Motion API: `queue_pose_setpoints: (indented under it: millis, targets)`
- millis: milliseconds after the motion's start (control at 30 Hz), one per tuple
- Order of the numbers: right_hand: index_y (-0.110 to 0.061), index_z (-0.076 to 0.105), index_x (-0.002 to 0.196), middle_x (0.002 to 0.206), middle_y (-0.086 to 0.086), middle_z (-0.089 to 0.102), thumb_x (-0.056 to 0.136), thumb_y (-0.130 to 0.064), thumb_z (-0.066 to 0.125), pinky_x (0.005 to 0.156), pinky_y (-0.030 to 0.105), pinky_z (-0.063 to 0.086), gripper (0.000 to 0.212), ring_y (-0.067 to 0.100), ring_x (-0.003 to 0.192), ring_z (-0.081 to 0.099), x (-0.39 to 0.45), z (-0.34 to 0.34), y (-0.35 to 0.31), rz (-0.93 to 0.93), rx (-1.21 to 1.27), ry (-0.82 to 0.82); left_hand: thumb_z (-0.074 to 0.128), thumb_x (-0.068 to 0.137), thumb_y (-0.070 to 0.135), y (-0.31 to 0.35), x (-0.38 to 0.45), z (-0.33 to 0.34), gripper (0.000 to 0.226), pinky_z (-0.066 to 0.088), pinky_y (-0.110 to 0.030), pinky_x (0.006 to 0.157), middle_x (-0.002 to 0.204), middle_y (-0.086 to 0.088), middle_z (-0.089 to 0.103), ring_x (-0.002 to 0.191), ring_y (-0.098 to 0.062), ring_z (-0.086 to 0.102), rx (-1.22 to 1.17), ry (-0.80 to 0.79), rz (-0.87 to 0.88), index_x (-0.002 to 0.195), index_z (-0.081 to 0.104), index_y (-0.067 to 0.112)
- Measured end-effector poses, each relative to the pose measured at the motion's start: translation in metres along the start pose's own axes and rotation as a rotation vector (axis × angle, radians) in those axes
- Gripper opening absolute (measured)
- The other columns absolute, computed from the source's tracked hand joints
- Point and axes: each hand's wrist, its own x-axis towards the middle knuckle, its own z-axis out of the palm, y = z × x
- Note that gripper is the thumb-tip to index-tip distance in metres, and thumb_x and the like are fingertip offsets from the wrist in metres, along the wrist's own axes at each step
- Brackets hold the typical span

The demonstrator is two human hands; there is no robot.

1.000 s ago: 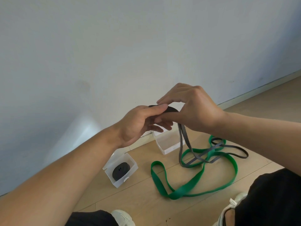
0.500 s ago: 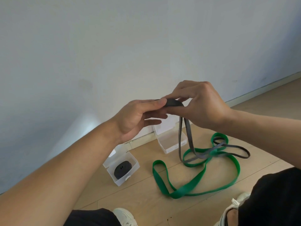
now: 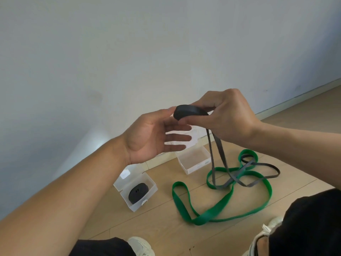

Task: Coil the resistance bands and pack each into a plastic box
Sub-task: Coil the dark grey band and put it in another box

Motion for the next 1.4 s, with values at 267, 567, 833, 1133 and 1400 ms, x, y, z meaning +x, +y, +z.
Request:
queue_pose_setpoints:
  millis: [267, 567, 833, 1133, 1400]
  targets:
    - [-0.023, 0.083, 0.09, 0.067, -0.01, 0.052, 0.077, -0.034, 0.084, 0.063, 0.012, 0.034, 0.017, 0.008, 0.07, 0.048, 0.001, 0.003, 0.0, -0.158, -0.149, -0.098, 0.079, 0.069, 0.055, 0.0, 0.002, 0.027, 0.043, 0.053, -0.032, 0.082, 0.096, -0.002, 0.081, 0.085, -0.016, 0.074, 0.427, 0.244, 0.157, 0.096, 0.084, 0.021]
    - [-0.039, 0.073, 0.106, 0.09, -0.014, 0.075, 0.078, -0.033, 0.083, 0.082, 0.021, 0.05, 0.03, 0.012, 0.096, 0.064, -0.002, 0.004, 0.0, -0.151, 0.062, -0.044, 0.078, 0.074, 0.044, -0.005, 0.002, 0.009, 0.048, 0.052, -0.033, 0.081, 0.097, -0.008, 0.073, 0.083, -0.02, 0.07, -0.022, -0.01, 0.169, 0.11, 0.076, 0.013]
    - [-0.037, 0.08, 0.1, 0.078, -0.014, 0.071, 0.082, -0.029, 0.081, 0.072, 0.017, 0.045, 0.02, 0.008, 0.096, 0.059, 0.0, 0.0, 0.007, -0.123, -0.084, -0.095, 0.081, 0.066, 0.068, -0.003, -0.001, 0.009, 0.083, 0.057, -0.04, 0.089, 0.115, -0.007, 0.072, 0.106, -0.026, 0.071, 0.162, 0.0, 0.008, 0.13, 0.07, 0.017]
    - [-0.024, 0.083, 0.097, 0.071, -0.008, 0.067, 0.084, -0.037, 0.067, 0.067, 0.022, 0.047, 0.025, 0.011, 0.083, 0.053, -0.001, 0.002, 0.004, -0.305, -0.24, -0.049, 0.076, 0.072, 0.05, -0.008, -0.001, 0.02, 0.036, 0.056, -0.034, 0.086, 0.106, -0.003, 0.079, 0.097, -0.02, 0.074, 0.361, 0.093, 0.14, 0.1, 0.083, 0.029]
    - [-0.025, 0.078, 0.11, 0.097, -0.008, 0.077, 0.081, -0.044, 0.075, 0.077, 0.041, 0.057, 0.035, 0.014, 0.099, 0.067, -0.006, 0.014, 0.007, -0.242, -0.223, -0.032, 0.081, 0.056, 0.053, -0.005, -0.003, 0.029, 0.036, 0.052, -0.031, 0.088, 0.09, -0.001, 0.081, 0.087, -0.01, 0.075, 0.34, 0.191, 0.15, 0.08, 0.085, 0.027]
